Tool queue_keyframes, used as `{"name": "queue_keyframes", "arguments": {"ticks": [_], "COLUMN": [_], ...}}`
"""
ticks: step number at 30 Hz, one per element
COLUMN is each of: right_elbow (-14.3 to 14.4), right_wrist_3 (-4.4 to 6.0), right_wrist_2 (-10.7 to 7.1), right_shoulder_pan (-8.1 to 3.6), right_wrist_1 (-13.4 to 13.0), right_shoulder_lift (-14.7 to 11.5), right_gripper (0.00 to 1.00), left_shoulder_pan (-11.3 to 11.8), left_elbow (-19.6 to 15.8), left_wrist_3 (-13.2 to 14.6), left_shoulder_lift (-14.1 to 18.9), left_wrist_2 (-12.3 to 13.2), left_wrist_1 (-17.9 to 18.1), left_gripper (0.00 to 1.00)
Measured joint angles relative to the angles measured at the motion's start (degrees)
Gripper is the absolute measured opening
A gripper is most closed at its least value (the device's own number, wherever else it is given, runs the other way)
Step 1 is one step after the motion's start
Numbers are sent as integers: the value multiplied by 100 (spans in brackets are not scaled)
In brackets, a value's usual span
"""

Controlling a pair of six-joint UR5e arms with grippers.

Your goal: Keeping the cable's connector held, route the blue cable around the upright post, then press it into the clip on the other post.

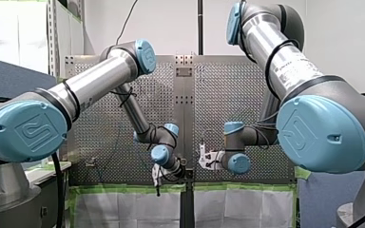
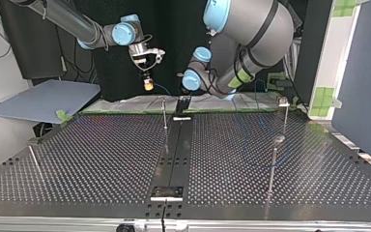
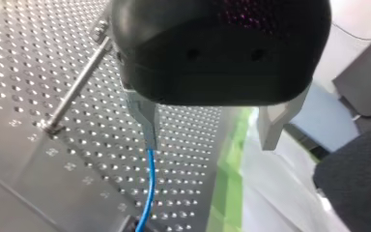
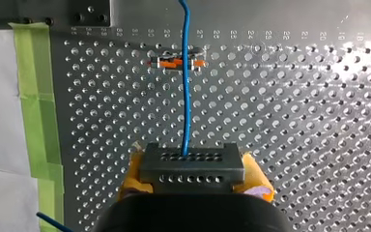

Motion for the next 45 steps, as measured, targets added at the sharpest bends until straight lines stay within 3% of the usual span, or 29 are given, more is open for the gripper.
{"name": "queue_keyframes", "arguments": {"ticks": [8,16,34,41,45], "right_elbow": [0,0,0,0,0], "right_wrist_3": [-4,-5,-5,-5,-17], "right_wrist_2": [-1,1,10,10,10], "right_shoulder_pan": [41,48,31,42,47], "right_wrist_1": [17,33,34,34,34], "right_shoulder_lift": [0,0,0,0,0], "right_gripper": [0,0,0,0,0], "left_shoulder_pan": [-81,-98,-101,-63,-38], "left_elbow": [0,0,-189,-210,-211], "left_wrist_3": [-382,-358,537,614,597], "left_shoulder_lift": [0,0,0,6,6], "left_wrist_2": [-132,-385,-325,-521,-679], "left_wrist_1": [426,719,-147,-481,-429], "left_gripper": [100,100,100,100,100]}}
